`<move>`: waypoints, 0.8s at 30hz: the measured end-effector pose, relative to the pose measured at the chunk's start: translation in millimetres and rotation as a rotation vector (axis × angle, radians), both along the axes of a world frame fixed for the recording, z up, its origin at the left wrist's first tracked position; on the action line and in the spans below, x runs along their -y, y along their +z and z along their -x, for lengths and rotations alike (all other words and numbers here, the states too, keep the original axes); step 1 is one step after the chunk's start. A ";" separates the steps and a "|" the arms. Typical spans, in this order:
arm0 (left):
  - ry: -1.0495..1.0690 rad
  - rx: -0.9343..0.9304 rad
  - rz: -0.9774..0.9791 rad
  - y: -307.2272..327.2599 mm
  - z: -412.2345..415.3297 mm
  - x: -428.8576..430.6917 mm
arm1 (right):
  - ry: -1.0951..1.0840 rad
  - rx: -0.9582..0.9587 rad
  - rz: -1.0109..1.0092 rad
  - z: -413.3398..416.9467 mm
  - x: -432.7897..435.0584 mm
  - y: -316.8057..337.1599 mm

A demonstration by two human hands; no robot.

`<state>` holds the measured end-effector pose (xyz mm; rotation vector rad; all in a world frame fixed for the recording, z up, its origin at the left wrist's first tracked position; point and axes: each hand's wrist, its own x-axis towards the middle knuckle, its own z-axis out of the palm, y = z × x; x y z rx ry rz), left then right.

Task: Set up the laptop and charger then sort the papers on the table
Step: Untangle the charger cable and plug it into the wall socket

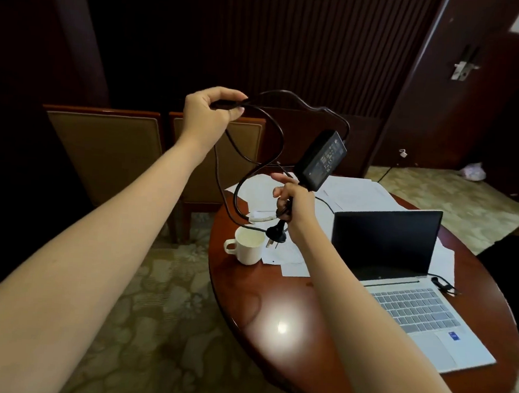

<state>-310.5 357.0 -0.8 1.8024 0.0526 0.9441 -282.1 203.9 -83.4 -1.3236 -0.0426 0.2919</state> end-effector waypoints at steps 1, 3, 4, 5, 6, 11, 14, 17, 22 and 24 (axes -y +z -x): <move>0.025 0.006 0.031 1.5 6.9 -6.9 | 0.026 0.010 -0.007 2.6 -3.7 2.5; 0.050 0.008 0.128 3.6 22.2 -19.4 | 0.088 0.039 -0.017 10.8 -12.1 9.3; 0.058 0.005 0.171 4.5 30.1 -24.8 | 0.127 0.054 -0.014 16.2 -16.7 13.3; 0.072 0.000 0.199 4.5 37.9 -30.4 | 0.172 0.067 0.002 22.4 -21.9 17.4; 0.083 -0.004 0.220 3.3 45.1 -36.1 | 0.221 0.077 0.018 28.4 -27.3 21.6; 0.147 -0.042 0.354 -14.2 77.1 -73.2 | 0.373 0.084 -0.084 52.1 -60.1 21.3; 0.172 -0.098 0.437 -26.3 94.1 -96.1 | 0.358 0.094 -0.043 69.1 -85.4 11.2; 0.208 -0.210 0.487 -41.4 109.4 -118.3 | 0.336 0.132 -0.044 87.1 -114.8 7.0; 0.247 -0.364 0.483 -64.0 136.8 -150.3 | 0.331 0.170 0.031 116.3 -149.6 5.6; 0.261 -0.409 0.503 -68.0 147.5 -162.8 | 0.342 0.165 0.057 124.2 -161.9 5.0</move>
